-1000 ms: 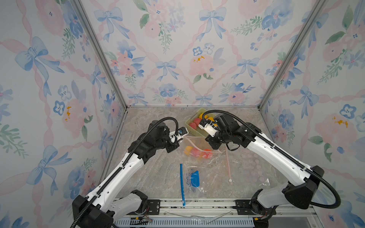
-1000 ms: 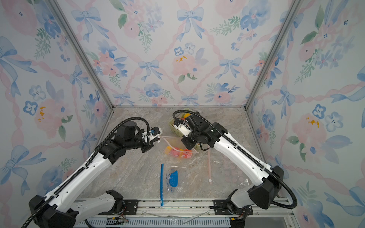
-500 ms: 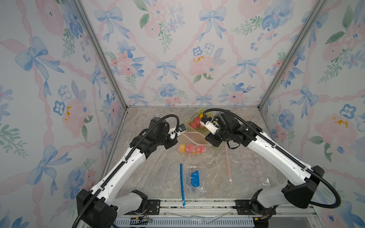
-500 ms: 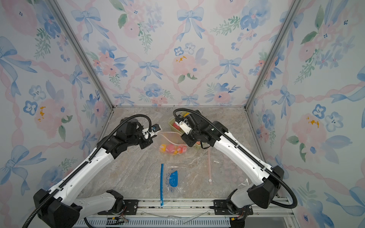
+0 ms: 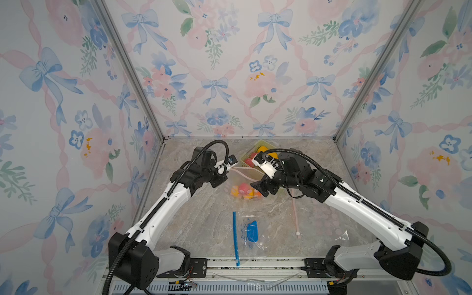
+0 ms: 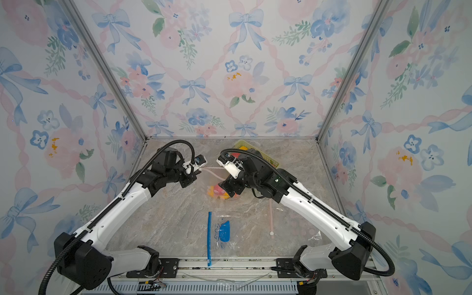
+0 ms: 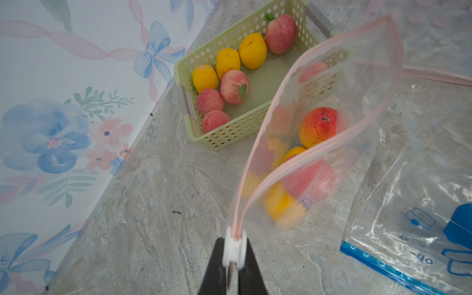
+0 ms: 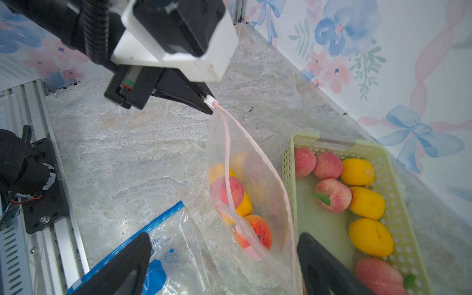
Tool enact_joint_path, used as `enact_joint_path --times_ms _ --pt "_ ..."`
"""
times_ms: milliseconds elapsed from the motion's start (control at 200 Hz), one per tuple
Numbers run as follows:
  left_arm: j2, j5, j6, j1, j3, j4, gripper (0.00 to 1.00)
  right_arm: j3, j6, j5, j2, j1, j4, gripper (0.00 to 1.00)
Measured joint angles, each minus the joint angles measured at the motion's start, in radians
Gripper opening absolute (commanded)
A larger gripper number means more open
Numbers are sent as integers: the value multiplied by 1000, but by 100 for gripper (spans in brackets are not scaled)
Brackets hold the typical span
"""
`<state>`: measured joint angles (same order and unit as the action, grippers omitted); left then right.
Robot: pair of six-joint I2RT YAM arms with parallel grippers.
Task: Place the peach in a zip-top bag and seal the zipper
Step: Adjust the zipper food storage bag at the center of the board.
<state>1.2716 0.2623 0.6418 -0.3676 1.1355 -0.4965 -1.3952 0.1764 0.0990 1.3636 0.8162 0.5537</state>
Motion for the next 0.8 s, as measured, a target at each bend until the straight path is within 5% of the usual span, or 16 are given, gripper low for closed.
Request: enact_joint_path --times_ms 460,800 --pt "-8 42 32 5 0 0 0 -102 19 306 282 -125 -149 98" --pt "-7 49 31 8 7 0 0 -121 29 335 328 -121 -139 77"
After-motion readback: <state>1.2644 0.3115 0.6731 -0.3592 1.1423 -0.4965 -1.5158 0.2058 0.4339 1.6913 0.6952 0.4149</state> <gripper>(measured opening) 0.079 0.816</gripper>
